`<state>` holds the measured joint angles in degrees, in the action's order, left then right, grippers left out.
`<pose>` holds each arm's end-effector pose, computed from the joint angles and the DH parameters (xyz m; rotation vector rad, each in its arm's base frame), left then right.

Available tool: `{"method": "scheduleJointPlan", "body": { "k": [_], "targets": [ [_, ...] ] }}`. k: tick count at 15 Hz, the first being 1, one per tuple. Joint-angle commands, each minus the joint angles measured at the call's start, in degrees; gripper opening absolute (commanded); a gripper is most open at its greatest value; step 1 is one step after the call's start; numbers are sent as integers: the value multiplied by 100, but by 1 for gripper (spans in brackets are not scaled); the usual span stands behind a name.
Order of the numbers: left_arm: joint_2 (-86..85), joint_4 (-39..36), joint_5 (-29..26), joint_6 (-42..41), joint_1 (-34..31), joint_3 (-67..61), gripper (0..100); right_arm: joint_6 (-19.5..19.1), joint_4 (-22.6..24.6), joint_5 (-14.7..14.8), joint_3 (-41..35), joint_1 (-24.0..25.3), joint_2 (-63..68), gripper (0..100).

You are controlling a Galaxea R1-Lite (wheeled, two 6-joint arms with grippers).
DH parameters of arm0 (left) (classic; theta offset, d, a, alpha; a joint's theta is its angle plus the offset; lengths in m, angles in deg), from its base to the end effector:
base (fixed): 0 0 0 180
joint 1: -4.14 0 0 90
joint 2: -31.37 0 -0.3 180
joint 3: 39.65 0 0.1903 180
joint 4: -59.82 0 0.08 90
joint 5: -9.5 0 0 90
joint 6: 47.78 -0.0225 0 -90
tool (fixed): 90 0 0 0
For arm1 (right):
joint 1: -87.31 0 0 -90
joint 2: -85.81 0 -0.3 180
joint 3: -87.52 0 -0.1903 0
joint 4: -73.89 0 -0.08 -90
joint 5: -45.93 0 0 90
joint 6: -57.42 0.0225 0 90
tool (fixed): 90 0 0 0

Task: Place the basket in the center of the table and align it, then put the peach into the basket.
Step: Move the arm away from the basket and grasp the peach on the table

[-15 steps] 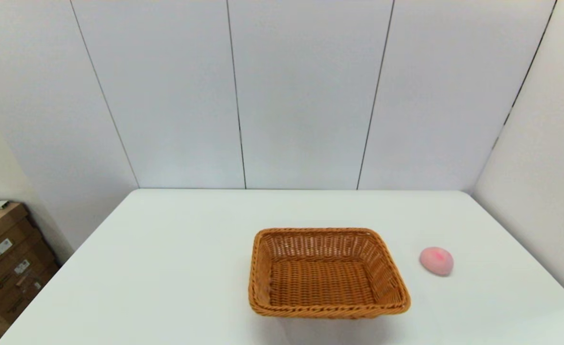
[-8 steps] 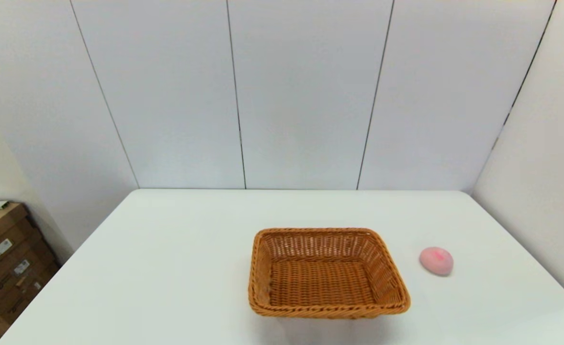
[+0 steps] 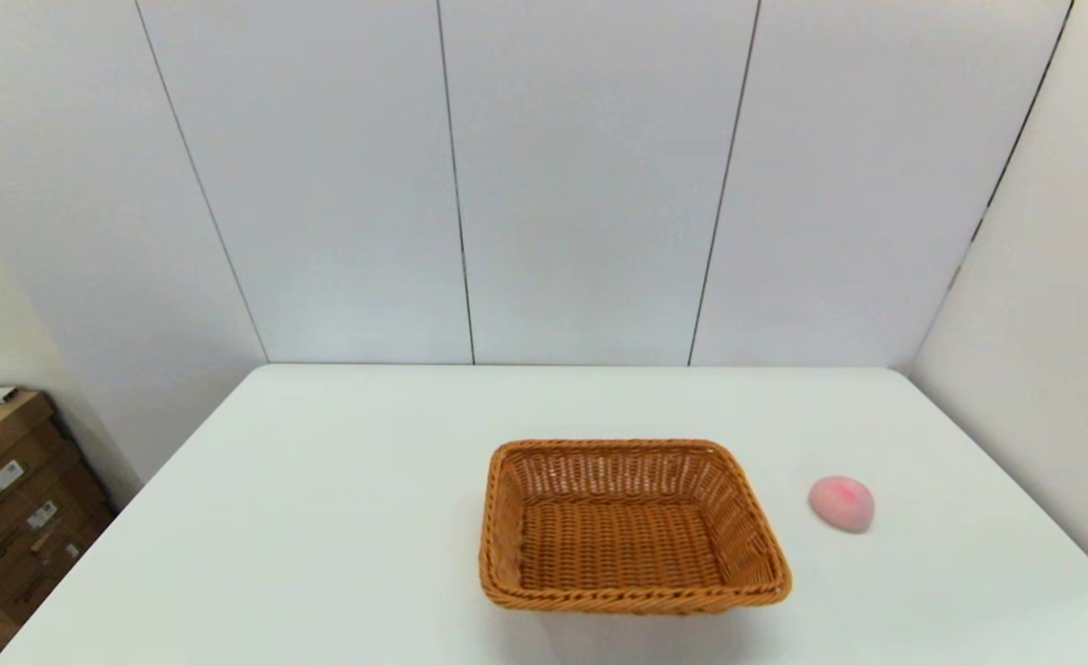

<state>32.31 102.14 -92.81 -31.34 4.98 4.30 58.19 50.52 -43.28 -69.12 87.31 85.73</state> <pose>-0.0589 -0.0039 0.1360 -0.2845 0.0210 -0.2296 -0.0229 -0.0003 0.0754 0.0134 -0.0013 -0.0138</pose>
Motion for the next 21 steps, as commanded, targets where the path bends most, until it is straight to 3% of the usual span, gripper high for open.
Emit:
{"method": "scheduleJointPlan", "body": {
  "k": [1, 5, 10, 18, 19, 21],
  "targets": [
    [-103, -1518, 897, -739, -5, -1267, 100, 2, 0, 0, 0, 0, -1, 100],
    [-103, -2467, 1240, -994, -5, -2058, 100, 2, 0, 0, 0, 0, -1, 100],
    [-103, -1940, 1372, -1513, -5, -2058, 100, 2, 0, 0, 0, 0, -1, 100],
    [-94, -1896, 1425, -1187, -5, -2058, 100, -59, 62, -9, 18, 0, -1, 100],
    [-103, -1896, 1425, -1179, -5, -2058, 100, -59, -18, -62, 211, 0, -1, 100],
    [-94, -1896, 1425, -1179, -5, -2058, 100, -42, -923, -44, 1187, -18, 921, 100]
  ]
}}
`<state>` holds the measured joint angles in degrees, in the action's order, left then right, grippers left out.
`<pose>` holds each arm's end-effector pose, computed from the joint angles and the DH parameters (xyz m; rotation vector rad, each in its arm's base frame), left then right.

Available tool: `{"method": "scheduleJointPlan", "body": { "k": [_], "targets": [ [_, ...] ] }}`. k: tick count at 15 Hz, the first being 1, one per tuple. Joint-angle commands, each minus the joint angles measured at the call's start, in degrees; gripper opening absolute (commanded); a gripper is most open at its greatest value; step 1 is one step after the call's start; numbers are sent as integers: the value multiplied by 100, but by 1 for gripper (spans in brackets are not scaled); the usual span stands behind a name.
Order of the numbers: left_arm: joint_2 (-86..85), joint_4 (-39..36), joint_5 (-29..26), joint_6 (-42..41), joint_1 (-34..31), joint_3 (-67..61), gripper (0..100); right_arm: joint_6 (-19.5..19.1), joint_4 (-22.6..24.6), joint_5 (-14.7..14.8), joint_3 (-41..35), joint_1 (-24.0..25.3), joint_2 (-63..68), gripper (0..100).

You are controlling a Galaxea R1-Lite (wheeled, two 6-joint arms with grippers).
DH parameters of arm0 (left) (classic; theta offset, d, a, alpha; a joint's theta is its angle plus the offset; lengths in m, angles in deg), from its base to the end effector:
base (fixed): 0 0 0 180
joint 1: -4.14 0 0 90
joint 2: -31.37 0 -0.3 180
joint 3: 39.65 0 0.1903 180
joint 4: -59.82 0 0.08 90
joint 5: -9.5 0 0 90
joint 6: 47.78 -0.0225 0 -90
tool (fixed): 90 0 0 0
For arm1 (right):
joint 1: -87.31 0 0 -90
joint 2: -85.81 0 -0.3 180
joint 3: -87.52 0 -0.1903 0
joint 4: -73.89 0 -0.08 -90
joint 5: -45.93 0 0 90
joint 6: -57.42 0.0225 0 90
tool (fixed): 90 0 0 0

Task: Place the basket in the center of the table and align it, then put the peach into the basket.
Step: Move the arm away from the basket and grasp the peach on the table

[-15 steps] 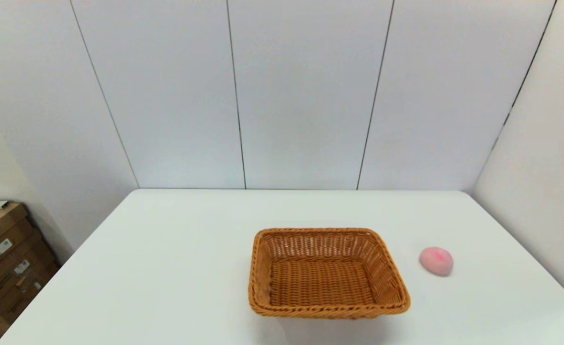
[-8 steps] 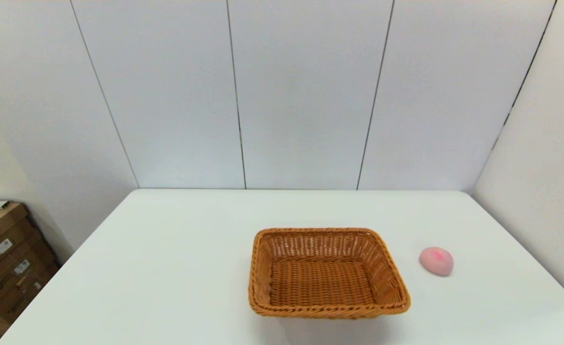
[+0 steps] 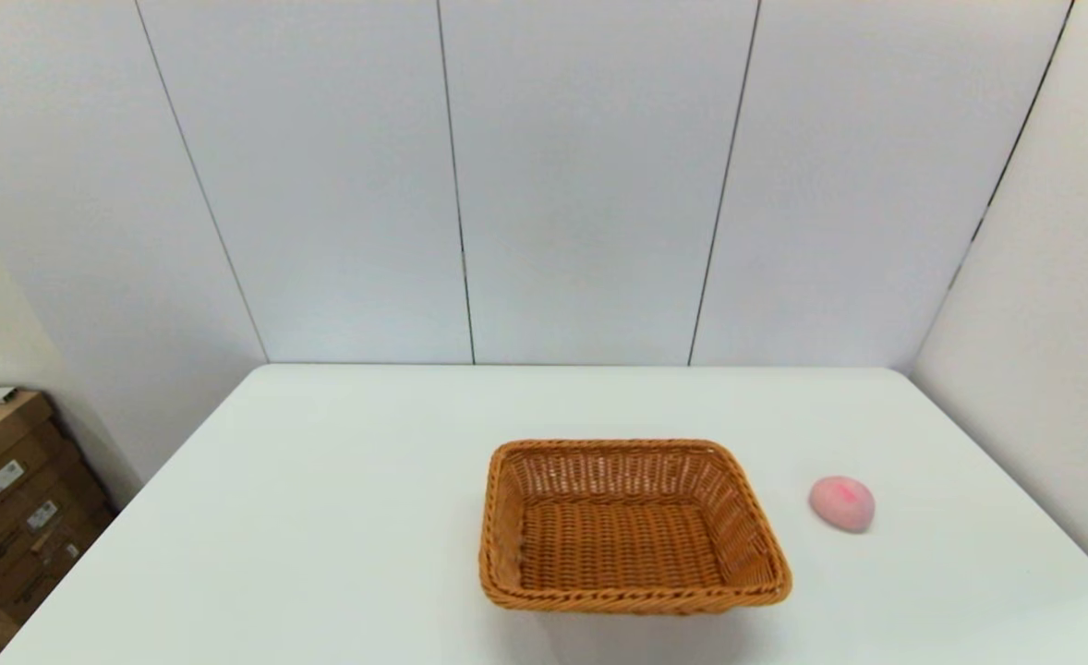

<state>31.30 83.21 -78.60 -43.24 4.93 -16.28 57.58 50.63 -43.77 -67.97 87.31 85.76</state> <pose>-0.0229 0.0011 0.0754 -0.0793 -0.0016 0.0193 -0.0244 -0.0001 0.0812 0.0029 -0.0227 -0.0052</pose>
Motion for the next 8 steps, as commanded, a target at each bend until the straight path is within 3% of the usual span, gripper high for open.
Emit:
{"method": "scheduleJointPlan", "body": {
  "k": [1, 2, 4, 8],
  "targets": [
    [-1, -2, 3, 11, 0, 0, 100, 19, -1391, 84, 1573, -35, 1728, 100],
    [-1, -2, 3, 11, 0, 0, 100, 19, -1663, 189, 1907, -88, 2466, 100],
    [-1, -2, 3, 20, 0, 0, 100, -25, -1488, 172, 2100, -53, 3890, 100],
    [-1, -2, 3, 20, 0, 0, 100, -218, 103, 163, 2091, 88, 6649, 100]
  ]
}}
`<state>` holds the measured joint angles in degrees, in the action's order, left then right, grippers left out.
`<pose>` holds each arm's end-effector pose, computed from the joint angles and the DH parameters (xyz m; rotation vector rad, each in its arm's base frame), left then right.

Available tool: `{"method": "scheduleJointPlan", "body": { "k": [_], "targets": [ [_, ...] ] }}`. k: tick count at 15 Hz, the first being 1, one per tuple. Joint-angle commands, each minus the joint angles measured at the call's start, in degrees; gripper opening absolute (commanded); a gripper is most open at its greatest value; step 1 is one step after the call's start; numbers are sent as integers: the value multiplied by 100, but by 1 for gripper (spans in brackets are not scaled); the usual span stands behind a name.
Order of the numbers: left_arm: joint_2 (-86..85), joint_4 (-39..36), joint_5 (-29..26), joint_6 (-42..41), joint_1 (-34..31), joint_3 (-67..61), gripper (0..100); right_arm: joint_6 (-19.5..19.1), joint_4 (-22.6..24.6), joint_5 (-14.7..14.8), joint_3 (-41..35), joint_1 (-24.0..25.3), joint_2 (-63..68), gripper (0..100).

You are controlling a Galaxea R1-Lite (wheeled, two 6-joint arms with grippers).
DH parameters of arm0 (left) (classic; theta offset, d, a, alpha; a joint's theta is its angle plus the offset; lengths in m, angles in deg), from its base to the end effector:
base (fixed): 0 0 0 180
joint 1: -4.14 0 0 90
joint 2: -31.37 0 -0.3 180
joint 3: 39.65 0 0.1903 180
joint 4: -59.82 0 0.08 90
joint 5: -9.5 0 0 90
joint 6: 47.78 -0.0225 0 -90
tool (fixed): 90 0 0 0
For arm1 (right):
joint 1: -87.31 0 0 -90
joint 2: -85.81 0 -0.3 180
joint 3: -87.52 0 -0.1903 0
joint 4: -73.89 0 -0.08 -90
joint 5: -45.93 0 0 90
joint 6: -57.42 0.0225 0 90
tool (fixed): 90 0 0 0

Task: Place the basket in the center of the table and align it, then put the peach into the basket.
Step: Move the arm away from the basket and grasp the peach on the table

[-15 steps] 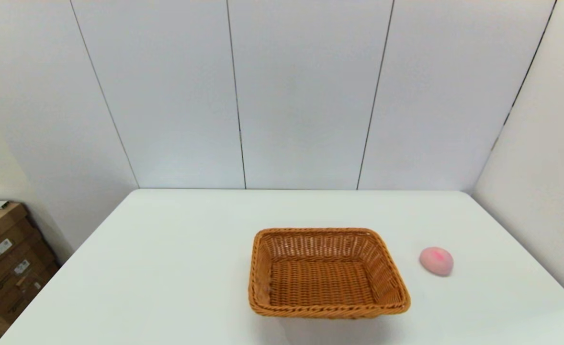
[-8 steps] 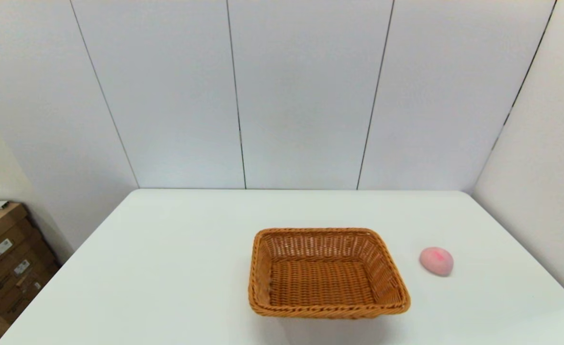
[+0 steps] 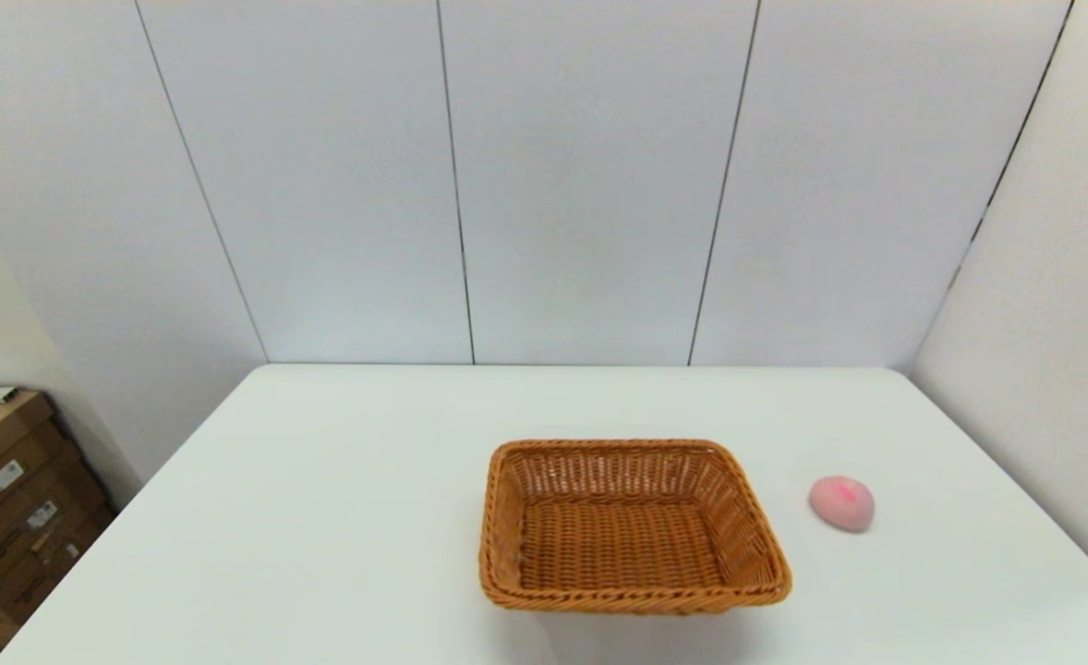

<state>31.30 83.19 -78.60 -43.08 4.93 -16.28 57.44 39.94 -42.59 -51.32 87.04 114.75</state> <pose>-0.0229 0.0011 0.0755 -0.0821 -0.0020 0.0193 0.0187 -0.0007 0.1475 -0.0037 0.3792 -0.0302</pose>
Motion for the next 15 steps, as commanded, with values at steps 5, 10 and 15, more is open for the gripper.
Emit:
{"method": "scheduleJointPlan", "body": {
  "k": [5, 10, 15],
  "targets": [
    [-1, 0, 3, 4, 0, 0, 100, -205, 3396, 546, 514, 80, 6651, 100],
    [-1, 0, 3, 4, 0, 0, 100, -161, 4732, 519, 576, -17, 7855, 100],
    [-1, 0, 3, 4, 0, 0, 100, 85, 5585, 352, 690, -17, 8584, 100]
  ]
}}
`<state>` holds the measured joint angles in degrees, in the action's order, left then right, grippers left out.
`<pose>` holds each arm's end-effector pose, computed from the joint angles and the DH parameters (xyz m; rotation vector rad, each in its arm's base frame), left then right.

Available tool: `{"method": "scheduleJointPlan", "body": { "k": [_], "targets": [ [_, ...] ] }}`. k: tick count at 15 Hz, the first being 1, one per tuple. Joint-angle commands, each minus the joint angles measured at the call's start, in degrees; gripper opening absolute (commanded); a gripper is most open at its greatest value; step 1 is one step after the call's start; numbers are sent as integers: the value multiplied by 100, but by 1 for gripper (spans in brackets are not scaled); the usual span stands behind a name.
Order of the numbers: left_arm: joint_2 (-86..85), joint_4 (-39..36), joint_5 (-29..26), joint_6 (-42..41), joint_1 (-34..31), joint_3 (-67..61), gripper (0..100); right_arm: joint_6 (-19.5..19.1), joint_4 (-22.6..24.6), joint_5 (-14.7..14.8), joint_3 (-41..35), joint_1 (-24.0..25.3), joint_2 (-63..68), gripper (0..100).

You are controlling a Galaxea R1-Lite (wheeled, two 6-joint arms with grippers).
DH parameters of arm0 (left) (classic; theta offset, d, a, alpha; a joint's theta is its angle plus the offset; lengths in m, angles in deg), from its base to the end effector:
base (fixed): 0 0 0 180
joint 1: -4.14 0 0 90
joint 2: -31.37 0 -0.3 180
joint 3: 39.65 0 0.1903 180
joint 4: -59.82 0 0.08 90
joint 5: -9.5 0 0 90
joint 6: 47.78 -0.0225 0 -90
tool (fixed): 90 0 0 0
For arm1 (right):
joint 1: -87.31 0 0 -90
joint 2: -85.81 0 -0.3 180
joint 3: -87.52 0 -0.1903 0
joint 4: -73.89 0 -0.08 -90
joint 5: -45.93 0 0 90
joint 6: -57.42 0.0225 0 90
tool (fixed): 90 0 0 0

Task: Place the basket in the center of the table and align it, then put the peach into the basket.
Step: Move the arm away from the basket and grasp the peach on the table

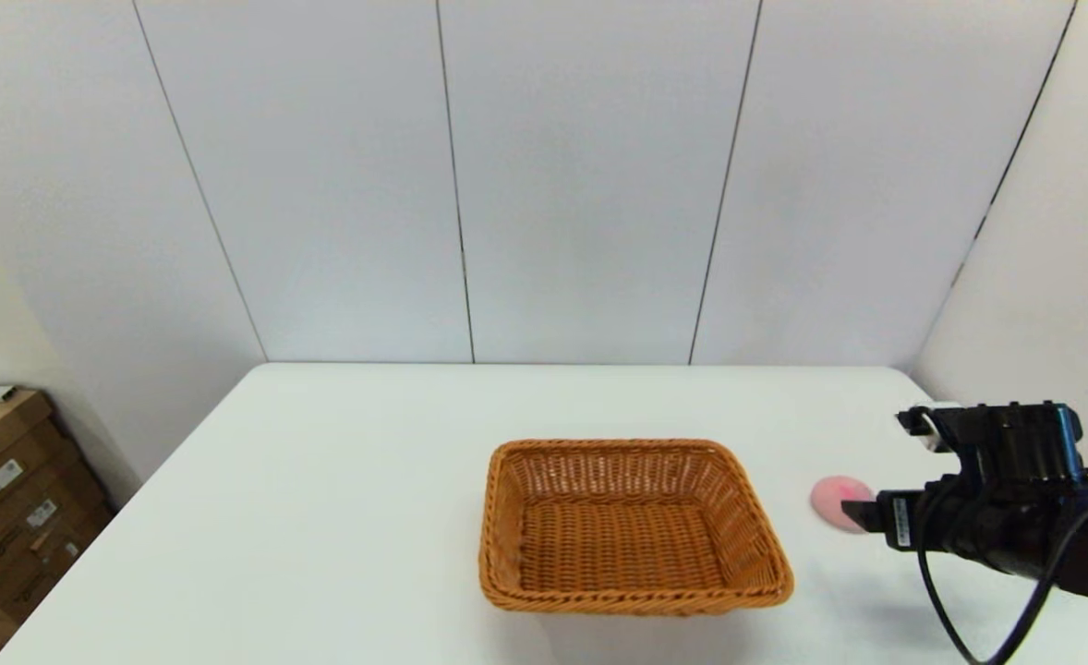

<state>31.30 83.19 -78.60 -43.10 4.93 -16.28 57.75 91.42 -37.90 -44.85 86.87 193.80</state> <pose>-0.0229 0.0011 0.0755 -0.0817 -0.0020 0.0193 0.2618 -0.0044 0.0503 -0.0319 0.7467 -0.1121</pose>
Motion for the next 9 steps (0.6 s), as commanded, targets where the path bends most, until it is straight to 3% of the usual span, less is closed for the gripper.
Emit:
{"method": "scheduleJointPlan", "body": {
  "k": [1, 3, 9],
  "targets": [
    [-1, 0, 3, 6, 0, 0, 100, 55, 445, -142, 69, 0, 758, 100],
    [-1, 0, 3, 24, 0, 0, 100, 213, 656, -195, 113, 0, 925, 100],
    [-1, 0, 12, 24, 0, 0, 100, 213, 1227, -195, 157, -70, 1417, 100]
  ]
}}
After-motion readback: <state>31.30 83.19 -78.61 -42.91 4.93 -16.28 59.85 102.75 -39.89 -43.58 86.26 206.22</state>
